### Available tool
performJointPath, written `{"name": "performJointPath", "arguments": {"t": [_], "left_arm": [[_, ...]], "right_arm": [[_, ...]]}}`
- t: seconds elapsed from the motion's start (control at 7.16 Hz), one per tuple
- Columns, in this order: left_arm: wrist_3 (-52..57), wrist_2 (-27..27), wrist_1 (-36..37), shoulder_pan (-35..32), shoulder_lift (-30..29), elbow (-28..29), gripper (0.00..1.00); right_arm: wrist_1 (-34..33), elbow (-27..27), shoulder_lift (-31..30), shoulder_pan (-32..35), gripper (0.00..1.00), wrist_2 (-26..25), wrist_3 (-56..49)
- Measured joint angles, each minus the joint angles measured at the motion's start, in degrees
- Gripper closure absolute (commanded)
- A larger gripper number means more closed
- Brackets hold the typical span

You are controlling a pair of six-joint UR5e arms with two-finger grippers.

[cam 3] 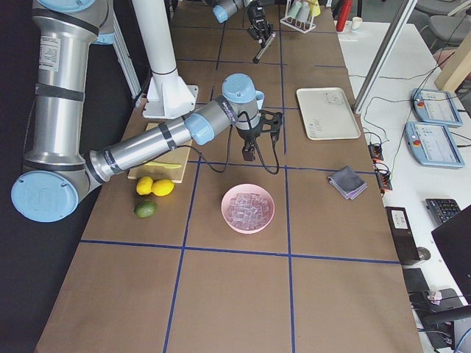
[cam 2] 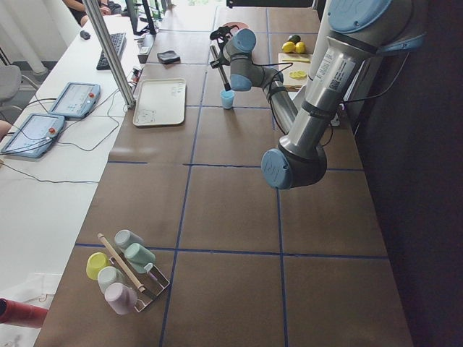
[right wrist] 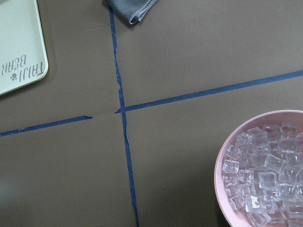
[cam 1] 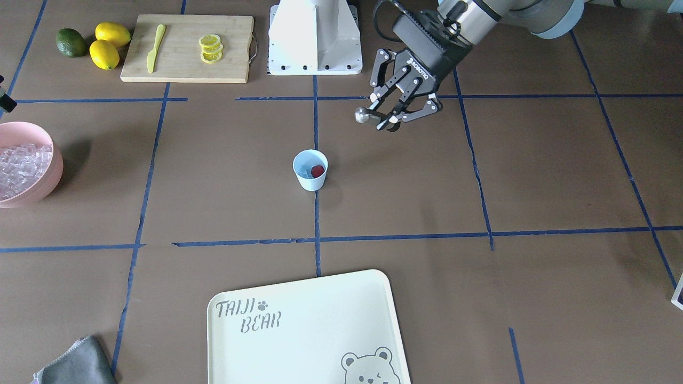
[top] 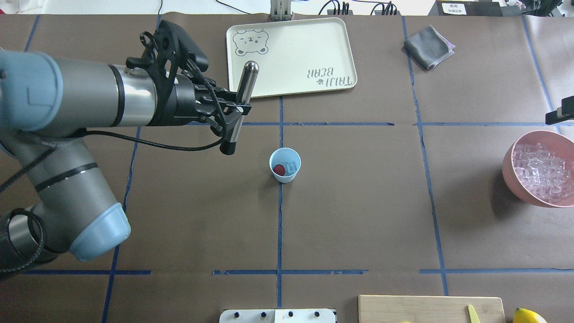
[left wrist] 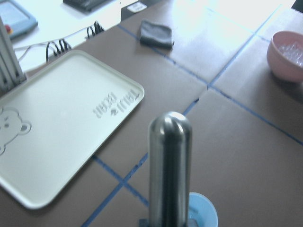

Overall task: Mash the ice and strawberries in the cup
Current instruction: 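Carry the muddler with the left gripper over the blue cup and lower it in, then press the muddler down into the cup contents with the left gripper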

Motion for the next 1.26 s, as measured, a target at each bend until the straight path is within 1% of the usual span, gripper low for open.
{"name": "performJointPath", "arguments": {"t": [0.14, 0.28, 0.42, 0.56, 0.7, 0.84, 1.26], "left_arm": [[0.4, 12.0, -7.4, 6.3, 0.0, 1.4, 0.97], [1.6, 22.8, -12.9, 11.7, -0.2, 4.3, 0.97], [4.3, 30.3, -18.1, 15.0, -0.6, 8.4, 0.97], [6.7, 34.5, -22.9, 16.7, -1.5, 12.4, 0.97], [7.7, 36.2, -25.4, 17.3, -2.4, 15.0, 0.97], [8.1, 36.8, -26.5, 17.5, -2.9, 16.6, 0.97], [8.2, 37.2, -27.4, 17.7, -4.4, 20.6, 0.98]], "right_arm": [[0.0, 0.3, -0.5, 0.5, 0.01, 0.0, 0.0], [0.0, 0.5, -0.7, 0.9, 0.01, 0.0, 0.0], [0.0, 0.5, -0.8, 1.1, 0.01, 0.0, 0.0], [0.0, 0.6, -0.8, 1.2, 0.01, 0.0, 0.0], [0.0, 0.6, -0.7, 1.2, 0.01, 0.0, 0.0], [0.1, 0.6, -0.7, 1.2, 0.01, 0.1, 0.0], [0.1, 0.6, -0.7, 1.3, 0.01, 0.1, 0.0]]}}
